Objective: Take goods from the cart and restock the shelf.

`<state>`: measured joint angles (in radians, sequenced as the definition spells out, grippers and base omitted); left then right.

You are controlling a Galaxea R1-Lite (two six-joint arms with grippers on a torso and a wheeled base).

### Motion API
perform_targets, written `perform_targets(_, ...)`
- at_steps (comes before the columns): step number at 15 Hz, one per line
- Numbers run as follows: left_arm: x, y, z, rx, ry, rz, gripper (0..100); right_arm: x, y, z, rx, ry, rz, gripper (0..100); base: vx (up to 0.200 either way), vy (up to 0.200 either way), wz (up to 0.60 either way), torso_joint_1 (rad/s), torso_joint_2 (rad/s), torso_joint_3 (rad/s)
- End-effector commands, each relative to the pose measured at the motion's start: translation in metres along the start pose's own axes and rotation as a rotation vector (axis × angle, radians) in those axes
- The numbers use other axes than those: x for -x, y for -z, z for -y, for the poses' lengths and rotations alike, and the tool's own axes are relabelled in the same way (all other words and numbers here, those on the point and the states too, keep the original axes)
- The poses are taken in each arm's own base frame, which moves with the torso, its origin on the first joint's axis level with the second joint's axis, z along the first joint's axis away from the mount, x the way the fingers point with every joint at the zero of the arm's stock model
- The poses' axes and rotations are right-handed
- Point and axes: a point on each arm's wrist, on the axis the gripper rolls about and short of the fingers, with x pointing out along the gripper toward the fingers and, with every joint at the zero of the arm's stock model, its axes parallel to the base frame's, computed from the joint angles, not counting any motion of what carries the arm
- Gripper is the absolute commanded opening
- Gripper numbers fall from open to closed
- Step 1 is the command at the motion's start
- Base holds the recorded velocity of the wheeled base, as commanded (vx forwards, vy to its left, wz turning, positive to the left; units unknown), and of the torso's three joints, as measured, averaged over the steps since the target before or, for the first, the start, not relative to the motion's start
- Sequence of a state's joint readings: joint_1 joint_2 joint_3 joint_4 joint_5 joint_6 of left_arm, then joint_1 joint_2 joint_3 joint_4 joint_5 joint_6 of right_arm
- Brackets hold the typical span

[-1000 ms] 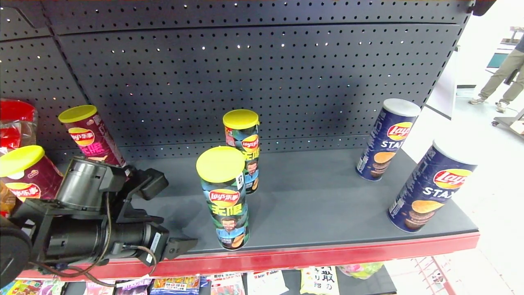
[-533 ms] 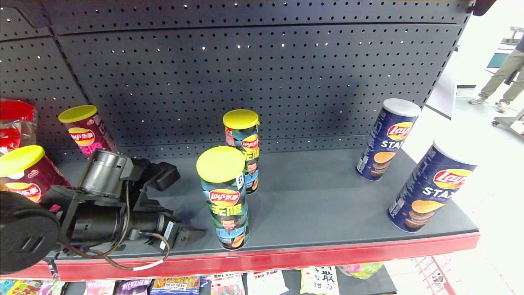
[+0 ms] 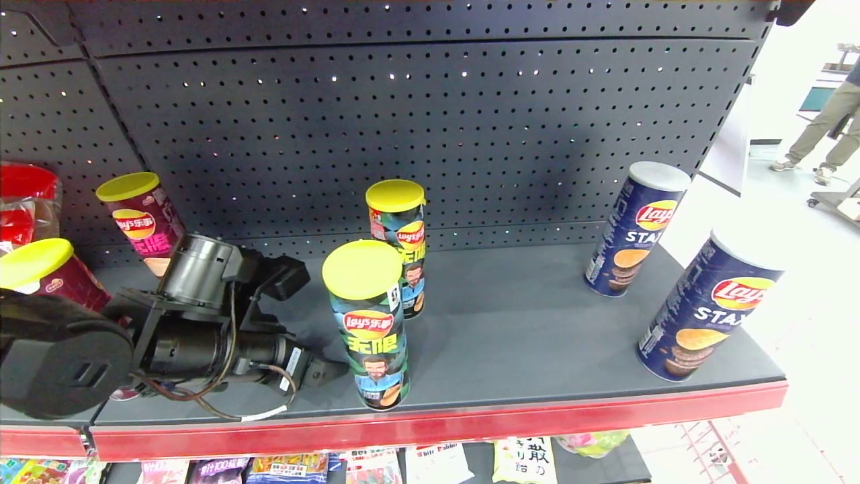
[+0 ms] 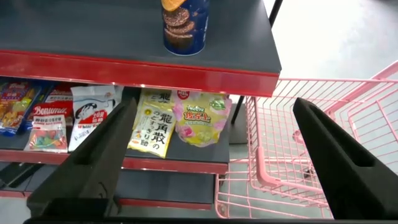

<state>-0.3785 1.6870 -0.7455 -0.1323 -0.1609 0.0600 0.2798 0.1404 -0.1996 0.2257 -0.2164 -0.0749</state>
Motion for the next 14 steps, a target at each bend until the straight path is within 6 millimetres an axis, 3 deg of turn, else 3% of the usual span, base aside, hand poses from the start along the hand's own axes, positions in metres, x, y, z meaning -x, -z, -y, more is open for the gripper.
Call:
perform_targets(1,-0.0047,-0.006,0.0019,-0.009,0.001,0.006,100,-0.0003,0.0022,-0.0002,0.001,0.002,-0.002,100,0.0,0.0,0.0,0.0,0.0,0.0)
perform_targets(14,-0.0122,-0.013,0.0038,-0.018,0.005,0.009,100,0.0,0.0034,-0.0002,0.001,0.0,-0.001,100,0.0,0.0,0.0,0.0,0.0,0.0)
